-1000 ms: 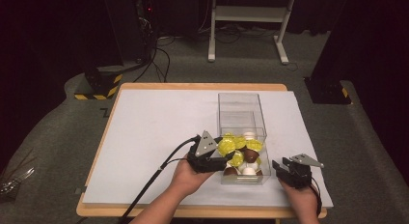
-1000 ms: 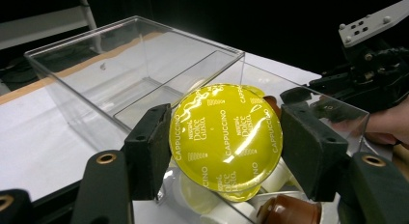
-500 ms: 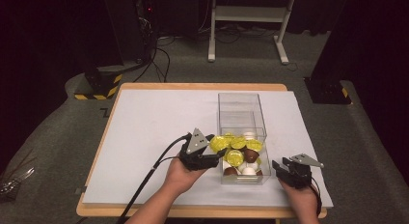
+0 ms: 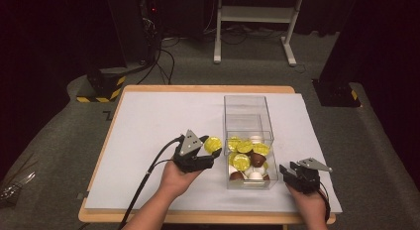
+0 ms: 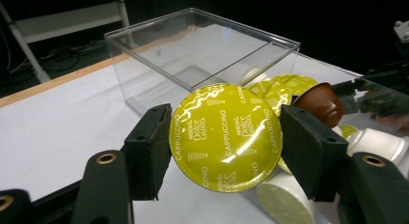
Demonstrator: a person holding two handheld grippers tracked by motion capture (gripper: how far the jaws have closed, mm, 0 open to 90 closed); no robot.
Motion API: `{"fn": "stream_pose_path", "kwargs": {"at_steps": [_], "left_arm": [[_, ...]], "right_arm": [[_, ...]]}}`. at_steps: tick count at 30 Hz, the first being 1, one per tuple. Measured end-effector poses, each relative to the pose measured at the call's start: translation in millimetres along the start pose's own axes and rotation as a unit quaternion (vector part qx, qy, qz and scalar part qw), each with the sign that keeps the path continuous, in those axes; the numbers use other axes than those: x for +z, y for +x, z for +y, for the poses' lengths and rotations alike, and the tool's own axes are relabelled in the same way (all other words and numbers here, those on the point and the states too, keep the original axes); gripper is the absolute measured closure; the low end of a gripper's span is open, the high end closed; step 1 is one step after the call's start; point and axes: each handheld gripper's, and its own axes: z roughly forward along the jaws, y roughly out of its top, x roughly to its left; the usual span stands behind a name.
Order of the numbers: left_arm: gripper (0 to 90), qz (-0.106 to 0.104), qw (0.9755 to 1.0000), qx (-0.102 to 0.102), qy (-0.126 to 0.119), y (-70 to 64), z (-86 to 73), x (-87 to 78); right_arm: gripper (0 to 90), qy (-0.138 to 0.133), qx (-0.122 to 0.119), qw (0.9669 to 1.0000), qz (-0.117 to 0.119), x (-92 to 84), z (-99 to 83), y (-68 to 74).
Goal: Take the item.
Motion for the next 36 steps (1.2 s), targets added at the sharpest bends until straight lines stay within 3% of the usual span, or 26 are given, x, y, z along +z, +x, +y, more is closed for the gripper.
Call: {"fn": "stream_pose_path", "kwargs": {"at_steps": [1,2,7,8,22,30,36], "left_arm": [[38.1,0.011,0.9965,-0.066,-0.049,-6.1,-0.1,5.5],[38.1,0.010,0.9950,-0.078,-0.060,-6.2,0.4,6.4],[38.1,0.015,0.9976,-0.052,-0.043,8.2,0.2,-1.2],[38.1,0.020,0.9998,0.003,0.003,18.4,0.4,-9.1],[38.1,0.072,0.9974,-0.006,0.003,62.1,-1.0,-26.1],[38.0,0.105,0.9944,-0.009,0.006,85.3,-5.0,-30.0],[38.1,0.126,0.9918,-0.023,0.005,102.5,-7.4,-30.3]], "right_arm": [[53.0,0.000,0.000,1.0000,0.000,0.1,0.1,0.1],[53.0,0.001,-0.002,1.0000,0.000,0.3,0.1,-0.1],[53.0,0.000,-0.002,1.0000,-0.001,0.3,0.1,-0.1],[53.0,0.000,-0.002,1.0000,-0.001,0.2,0.1,-0.1],[53.0,0.002,-0.002,1.0000,-0.005,0.7,0.1,0.4],[53.1,0.002,-0.002,1.0000,-0.005,0.8,0.1,0.2],[53.1,0.003,0.000,1.0000,-0.006,0.7,0.1,0.1]]}}
